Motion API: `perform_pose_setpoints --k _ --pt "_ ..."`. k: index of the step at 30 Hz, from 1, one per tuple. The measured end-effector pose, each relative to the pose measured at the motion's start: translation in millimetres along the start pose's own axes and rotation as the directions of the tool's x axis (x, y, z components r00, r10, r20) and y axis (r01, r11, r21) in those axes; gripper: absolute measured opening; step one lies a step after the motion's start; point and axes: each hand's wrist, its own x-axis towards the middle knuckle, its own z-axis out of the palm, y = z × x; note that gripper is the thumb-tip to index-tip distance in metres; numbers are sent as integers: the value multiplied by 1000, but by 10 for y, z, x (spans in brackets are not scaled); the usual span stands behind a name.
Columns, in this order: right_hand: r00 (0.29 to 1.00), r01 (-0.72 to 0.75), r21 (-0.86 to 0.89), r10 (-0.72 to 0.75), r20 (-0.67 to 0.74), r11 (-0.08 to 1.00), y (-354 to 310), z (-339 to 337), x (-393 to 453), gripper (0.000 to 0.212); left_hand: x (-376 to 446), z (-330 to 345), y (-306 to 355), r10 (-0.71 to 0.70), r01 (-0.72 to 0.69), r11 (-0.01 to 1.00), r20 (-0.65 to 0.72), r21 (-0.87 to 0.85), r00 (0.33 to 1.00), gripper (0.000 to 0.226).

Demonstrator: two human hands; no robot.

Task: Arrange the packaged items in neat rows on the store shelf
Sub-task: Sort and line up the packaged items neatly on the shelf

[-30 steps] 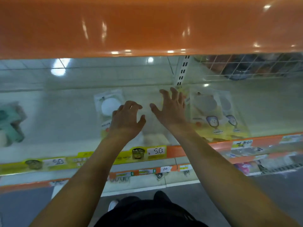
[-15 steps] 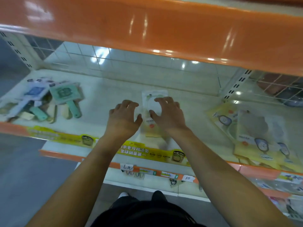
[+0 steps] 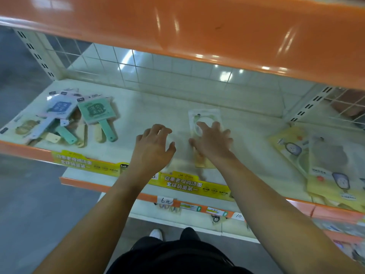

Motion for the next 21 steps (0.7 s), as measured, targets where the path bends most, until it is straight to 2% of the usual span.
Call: perform_pose_setpoints --k 6,9,15,18,21 --pt "995 18 138 -3 -101 990 -3 61 -14 46 59 -10 -27 37 -37 999 48 -17 998 39" --pt "986 35 122 -14 -164 992 2 141 -66 42 67 -20 -29 65 -64 998 70 -20 995 38" --pt "979 7 172 28 -200 985 97 120 -236 39 69 -60 46 131 -130 991 105 -25 986 39" --pt "972 -11 177 52 -230 984 222 48 -385 38 44 -69 167 196 -194 981 107 -27 975 40" --pt "944 -24 184 82 -318 983 433 18 -560 39 39 -18 374 271 -268 963 109 -40 956 39"
